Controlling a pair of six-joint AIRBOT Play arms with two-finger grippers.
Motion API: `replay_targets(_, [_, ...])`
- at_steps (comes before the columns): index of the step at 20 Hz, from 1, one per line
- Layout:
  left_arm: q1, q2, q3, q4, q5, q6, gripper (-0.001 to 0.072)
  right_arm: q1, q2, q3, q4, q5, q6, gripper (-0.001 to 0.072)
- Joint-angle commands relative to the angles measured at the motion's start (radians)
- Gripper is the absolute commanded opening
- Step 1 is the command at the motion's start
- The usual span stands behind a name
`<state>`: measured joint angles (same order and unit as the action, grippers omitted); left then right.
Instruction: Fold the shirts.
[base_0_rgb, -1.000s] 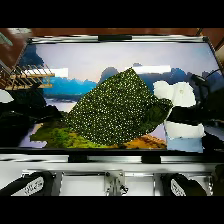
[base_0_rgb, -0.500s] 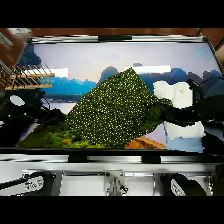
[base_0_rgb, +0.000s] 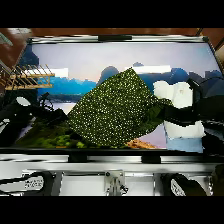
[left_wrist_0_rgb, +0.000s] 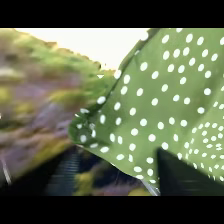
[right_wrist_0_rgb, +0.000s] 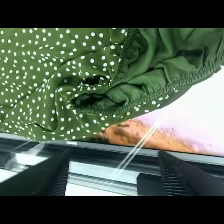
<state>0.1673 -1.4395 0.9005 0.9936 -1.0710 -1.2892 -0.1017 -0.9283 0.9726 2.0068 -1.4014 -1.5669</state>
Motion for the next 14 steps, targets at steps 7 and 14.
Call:
replay_targets(7, [0.0, -0.004, 0.0, -0.002, 0.024, 0.025, 0.0019, 0.053, 0.0, -0.164, 0.066, 0.055, -0.046, 0.0665])
replay_targets(14, [0.001, 0.059, 0.001, -0.001, -0.005, 0.025, 0.002, 0.423, -0.178, -0.192, 0.052, 0.397, 0.0, 0.0664])
